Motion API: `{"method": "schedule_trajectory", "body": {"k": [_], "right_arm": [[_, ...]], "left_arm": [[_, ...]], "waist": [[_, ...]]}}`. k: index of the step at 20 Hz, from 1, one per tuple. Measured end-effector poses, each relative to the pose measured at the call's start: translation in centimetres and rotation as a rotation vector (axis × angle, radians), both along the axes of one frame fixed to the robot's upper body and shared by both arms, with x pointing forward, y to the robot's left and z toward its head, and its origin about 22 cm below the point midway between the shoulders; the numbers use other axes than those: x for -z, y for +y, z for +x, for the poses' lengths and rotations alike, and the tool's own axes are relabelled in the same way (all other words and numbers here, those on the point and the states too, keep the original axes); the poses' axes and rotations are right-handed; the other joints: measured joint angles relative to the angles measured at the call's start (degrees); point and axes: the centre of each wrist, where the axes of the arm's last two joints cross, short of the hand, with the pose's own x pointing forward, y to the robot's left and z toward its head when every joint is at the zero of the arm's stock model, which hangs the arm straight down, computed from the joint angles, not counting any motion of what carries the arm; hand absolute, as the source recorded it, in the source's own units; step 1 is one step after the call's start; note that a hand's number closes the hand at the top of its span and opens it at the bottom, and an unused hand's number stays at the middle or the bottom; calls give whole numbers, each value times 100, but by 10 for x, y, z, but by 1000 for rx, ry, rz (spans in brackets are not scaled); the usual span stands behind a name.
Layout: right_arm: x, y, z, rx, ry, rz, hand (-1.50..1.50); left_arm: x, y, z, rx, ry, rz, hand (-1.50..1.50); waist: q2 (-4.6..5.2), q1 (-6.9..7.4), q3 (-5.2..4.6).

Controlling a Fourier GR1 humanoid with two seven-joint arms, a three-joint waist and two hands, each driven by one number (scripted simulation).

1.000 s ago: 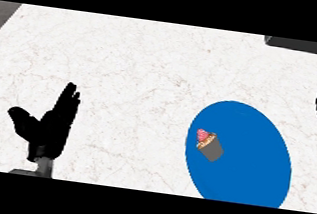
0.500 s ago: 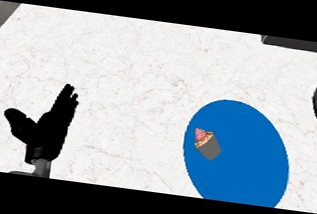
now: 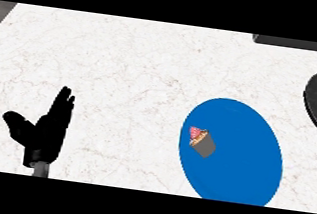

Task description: Pick the eggplant from the plate and place it in the pan

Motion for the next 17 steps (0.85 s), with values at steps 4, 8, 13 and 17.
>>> {"method": "schedule_trajectory", "body": {"k": [4, 8, 13, 17], "right_arm": [[6, -17, -23, -95, -46, 62, -150], [14, -27, -41, -164, -62, 80, -150], [21, -35, -60, -171, -55, 82, -150], [31, -34, -67, -155, -38, 84, -150]], "left_arm": [[-1, 3, -1, -6, 13, -10, 0], [3, 8, -2, -5, 15, -5, 0], [2, 5, -4, -21, 17, 4, 0], [4, 7, -8, -24, 11, 7, 0]], "waist": [[-33, -40, -14], [-67, -77, -21], [-85, -110, -36], [-104, -133, -36]]}}
